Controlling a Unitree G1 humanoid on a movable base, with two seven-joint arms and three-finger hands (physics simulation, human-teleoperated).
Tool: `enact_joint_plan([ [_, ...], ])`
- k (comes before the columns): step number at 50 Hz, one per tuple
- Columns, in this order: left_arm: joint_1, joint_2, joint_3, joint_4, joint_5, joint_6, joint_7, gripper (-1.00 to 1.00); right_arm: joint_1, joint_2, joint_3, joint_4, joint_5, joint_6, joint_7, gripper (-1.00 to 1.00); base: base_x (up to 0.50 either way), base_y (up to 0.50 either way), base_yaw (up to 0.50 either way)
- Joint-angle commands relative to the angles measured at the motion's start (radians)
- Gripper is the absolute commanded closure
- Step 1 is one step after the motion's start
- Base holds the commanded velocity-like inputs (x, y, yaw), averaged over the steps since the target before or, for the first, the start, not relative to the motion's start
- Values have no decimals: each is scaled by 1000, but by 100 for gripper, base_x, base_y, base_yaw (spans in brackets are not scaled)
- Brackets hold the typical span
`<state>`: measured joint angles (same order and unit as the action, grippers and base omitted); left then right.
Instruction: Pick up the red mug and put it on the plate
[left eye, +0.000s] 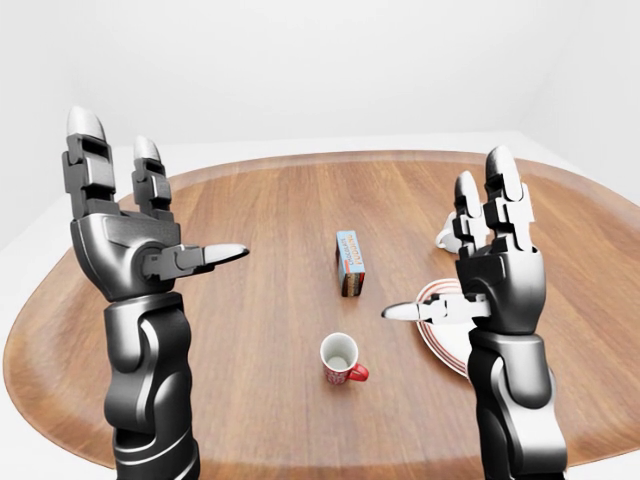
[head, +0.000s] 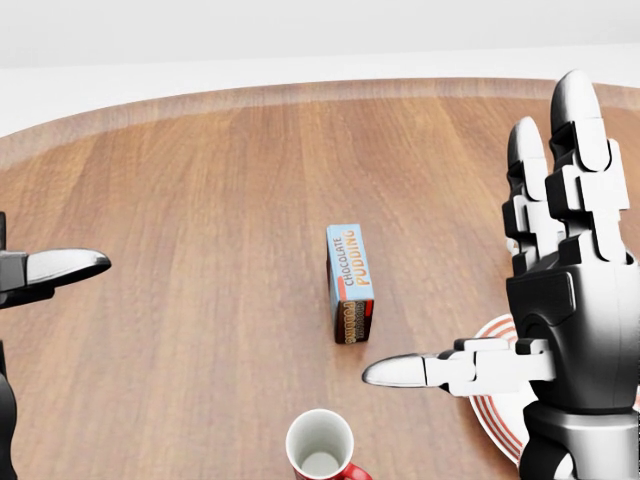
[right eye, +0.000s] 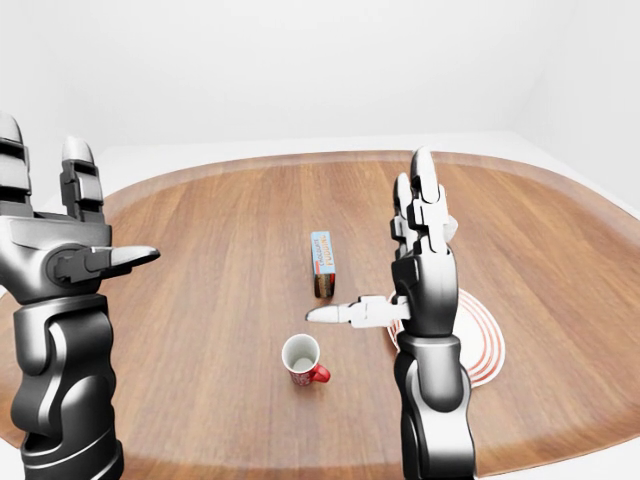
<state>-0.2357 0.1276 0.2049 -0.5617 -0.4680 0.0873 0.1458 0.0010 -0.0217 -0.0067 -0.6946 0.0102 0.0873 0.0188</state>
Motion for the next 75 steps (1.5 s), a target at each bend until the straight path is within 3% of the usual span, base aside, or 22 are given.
enact_joint_plan([
  [1,-6,1,0,11,1,0,0,-100,47,12,60,-49,-40,0,38,-100,0,0,0],
  [6,-6,1,-2,11,1,0,0,-100,53,-4,98,-50,-105,0,44,-100,0,0,0],
  [26,-3,-1,-3,17,11,0,-5,-100,129,-30,233,-59,-153,0,134,-100,0,0,0],
  [37,1,-2,-3,21,12,0,-7,-100,130,-38,251,-91,-189,0,175,-100,0,0,0],
  [59,9,-4,-3,12,10,0,-8,-100,118,-72,383,-86,-478,0,297,-100,0,0,0],
  [75,1,0,2,15,5,0,-5,-100,110,-49,446,-40,-686,0,390,-100,0,0,0],
])
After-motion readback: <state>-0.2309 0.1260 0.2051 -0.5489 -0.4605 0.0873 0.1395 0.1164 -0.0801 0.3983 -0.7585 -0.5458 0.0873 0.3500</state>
